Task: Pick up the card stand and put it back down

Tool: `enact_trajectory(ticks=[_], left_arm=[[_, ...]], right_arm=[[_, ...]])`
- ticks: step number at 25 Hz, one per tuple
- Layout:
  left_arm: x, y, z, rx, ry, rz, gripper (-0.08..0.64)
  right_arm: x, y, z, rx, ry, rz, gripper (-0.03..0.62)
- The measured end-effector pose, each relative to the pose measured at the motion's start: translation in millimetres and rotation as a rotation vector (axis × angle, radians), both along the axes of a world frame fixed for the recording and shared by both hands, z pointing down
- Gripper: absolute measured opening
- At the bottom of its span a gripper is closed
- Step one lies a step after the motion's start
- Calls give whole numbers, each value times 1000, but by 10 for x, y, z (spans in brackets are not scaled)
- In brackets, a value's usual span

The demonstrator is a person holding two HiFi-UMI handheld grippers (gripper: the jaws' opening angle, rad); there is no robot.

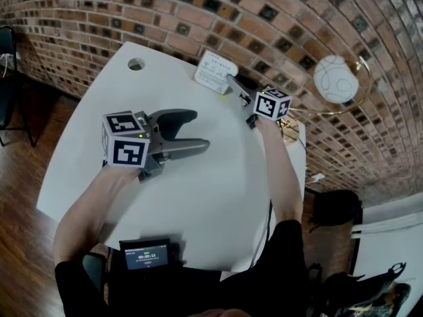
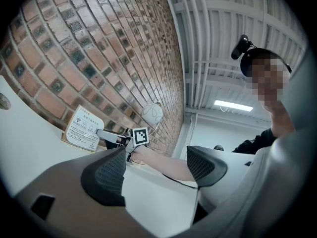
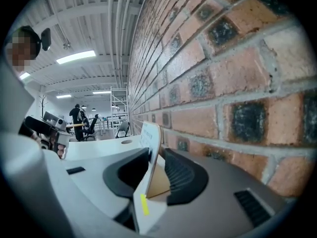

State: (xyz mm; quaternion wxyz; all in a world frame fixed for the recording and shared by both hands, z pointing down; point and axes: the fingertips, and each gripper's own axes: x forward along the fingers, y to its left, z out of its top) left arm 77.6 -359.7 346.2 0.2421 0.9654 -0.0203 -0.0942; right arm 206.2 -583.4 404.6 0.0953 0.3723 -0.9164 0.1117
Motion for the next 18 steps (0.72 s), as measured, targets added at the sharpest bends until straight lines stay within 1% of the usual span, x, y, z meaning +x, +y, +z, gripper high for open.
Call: enact_trajectory(ticks=[2, 7, 13, 18], left_arm=[[1, 1, 1, -1, 1, 1, 385], [6, -4, 13, -2, 3, 2, 385], [7, 2, 21, -6, 4, 4, 385], [5, -3, 27, -10, 8, 6, 385]], right_arm=[[11, 1, 3, -5, 2, 17, 146], [68, 27, 56, -20, -17, 43, 152], [126, 107, 18, -26, -2, 79, 152], [139, 177, -50, -23, -21, 87, 152]])
